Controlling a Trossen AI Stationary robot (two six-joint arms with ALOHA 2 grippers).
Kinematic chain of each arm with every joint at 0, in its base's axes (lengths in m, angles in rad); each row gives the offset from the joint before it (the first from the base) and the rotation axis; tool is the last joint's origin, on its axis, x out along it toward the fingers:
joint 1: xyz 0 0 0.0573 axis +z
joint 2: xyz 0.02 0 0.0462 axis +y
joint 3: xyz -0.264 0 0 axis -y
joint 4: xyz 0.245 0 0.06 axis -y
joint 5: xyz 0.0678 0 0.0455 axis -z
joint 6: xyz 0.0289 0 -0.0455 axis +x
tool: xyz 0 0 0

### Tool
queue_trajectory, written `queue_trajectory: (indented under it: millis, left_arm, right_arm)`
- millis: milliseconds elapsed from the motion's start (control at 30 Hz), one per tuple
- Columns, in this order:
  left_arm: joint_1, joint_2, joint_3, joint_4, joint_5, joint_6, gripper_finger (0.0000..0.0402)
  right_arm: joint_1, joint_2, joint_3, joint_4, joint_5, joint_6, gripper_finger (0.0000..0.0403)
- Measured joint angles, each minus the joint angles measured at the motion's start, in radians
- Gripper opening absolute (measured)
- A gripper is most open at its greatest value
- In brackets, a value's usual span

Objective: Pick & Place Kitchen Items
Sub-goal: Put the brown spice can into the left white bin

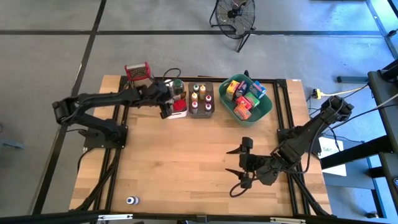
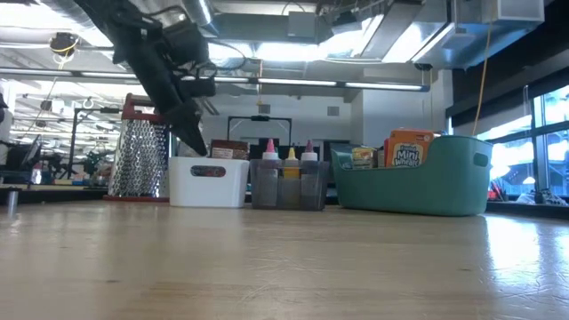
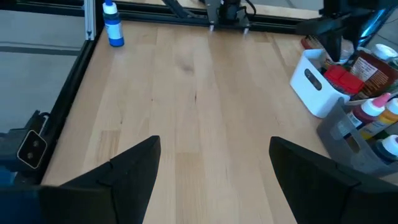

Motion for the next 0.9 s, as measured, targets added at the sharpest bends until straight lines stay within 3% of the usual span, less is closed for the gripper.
queue_trajectory:
  millis: [267, 567, 900]
  left_arm:
    - [0.037, 0.037, -0.004, 0.053, 0.031, 0.017, 0.0182]
    - [0.061, 0.036, -0.106, 0.223, 0.061, 0.022, 0.0182]
    - [0.069, 0.038, -0.116, 0.224, 0.103, 0.017, 0.0182]
  right_arm:
    - [-0.001, 0.028, 0.000, 0.000, 0.000, 0.000, 0.0305]
    - [0.000, 0.027, 0.000, 0.009, -0.007, 0.028, 0.0305]
    - [0.000, 0.027, 0.000, 0.009, -0.008, 0.028, 0.0305]
